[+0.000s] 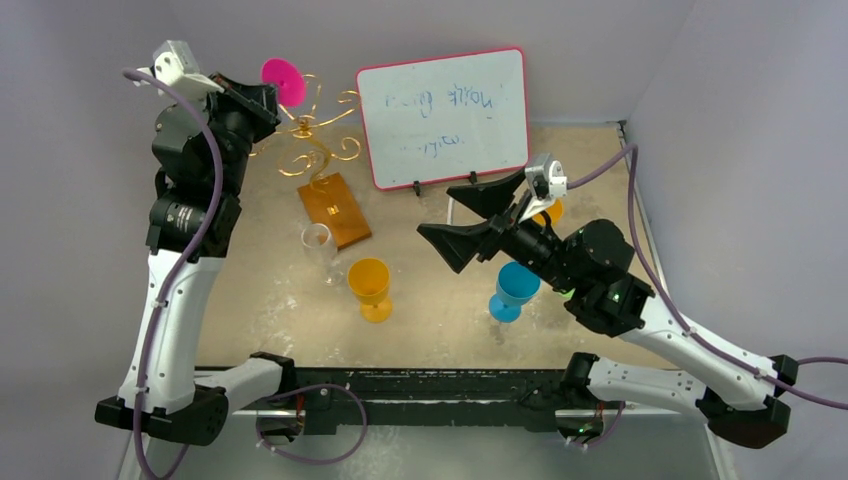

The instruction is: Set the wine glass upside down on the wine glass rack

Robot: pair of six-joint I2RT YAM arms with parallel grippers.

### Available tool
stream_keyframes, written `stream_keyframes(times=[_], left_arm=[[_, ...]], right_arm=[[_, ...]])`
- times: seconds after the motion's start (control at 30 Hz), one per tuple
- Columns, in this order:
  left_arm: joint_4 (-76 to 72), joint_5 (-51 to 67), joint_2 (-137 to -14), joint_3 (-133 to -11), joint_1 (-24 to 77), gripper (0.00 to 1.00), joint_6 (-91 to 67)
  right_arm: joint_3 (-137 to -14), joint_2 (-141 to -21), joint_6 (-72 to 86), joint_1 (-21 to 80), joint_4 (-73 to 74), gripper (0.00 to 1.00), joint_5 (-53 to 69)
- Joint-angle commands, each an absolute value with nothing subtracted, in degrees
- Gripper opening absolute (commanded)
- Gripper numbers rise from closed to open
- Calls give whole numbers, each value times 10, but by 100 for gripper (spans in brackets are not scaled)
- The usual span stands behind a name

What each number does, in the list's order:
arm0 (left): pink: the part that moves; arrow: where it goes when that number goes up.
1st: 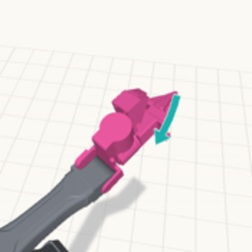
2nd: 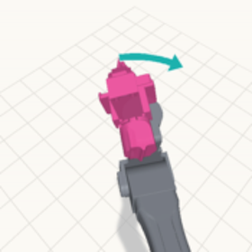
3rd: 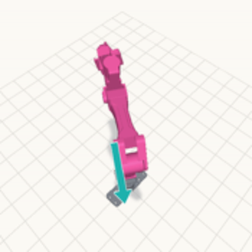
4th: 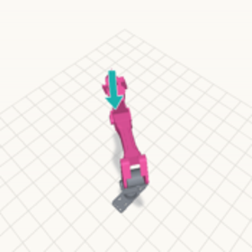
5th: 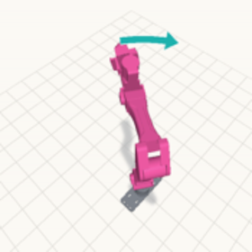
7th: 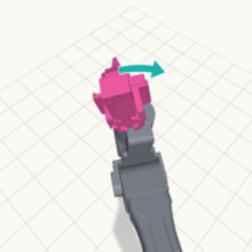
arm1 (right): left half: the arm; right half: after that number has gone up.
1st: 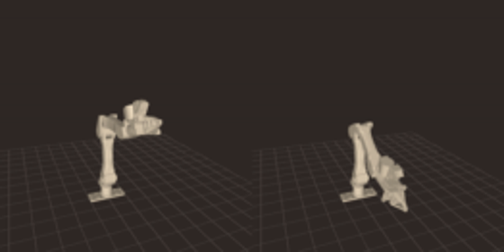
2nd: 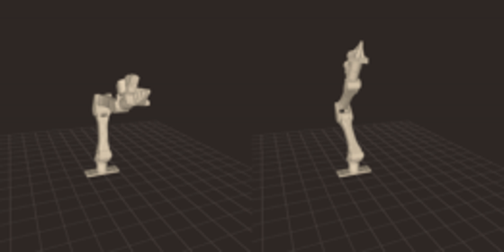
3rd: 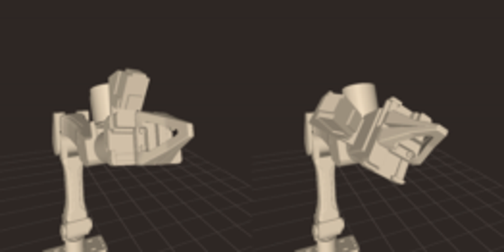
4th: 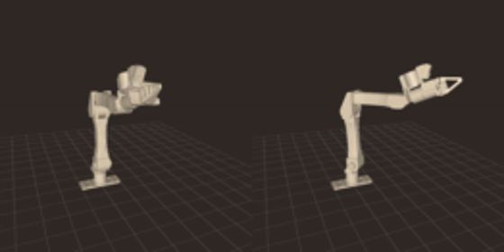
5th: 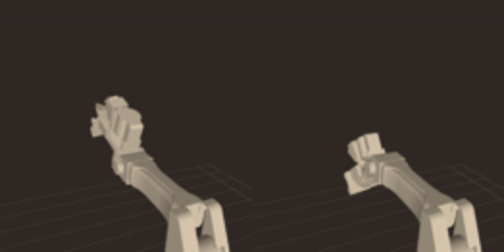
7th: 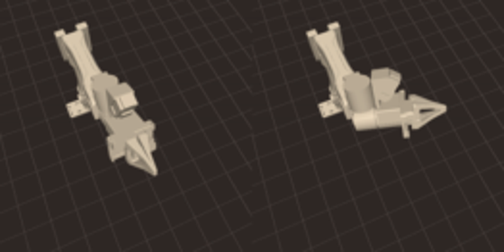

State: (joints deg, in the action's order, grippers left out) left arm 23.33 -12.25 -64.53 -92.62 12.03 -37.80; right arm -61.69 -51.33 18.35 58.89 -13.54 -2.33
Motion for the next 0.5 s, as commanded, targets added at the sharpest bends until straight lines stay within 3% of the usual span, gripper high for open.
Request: stream_keyframes(times=[0.0, 0.47], left_arm=[[151, -141, -650, -953, 119, 0, -352], [59, -187, -705, -976, 109, 0, -301]], right_arm=[[-624, -495, 174, 592, -150, 100, -36], [-628, -492, 162, 592, -153, 100, -27]])
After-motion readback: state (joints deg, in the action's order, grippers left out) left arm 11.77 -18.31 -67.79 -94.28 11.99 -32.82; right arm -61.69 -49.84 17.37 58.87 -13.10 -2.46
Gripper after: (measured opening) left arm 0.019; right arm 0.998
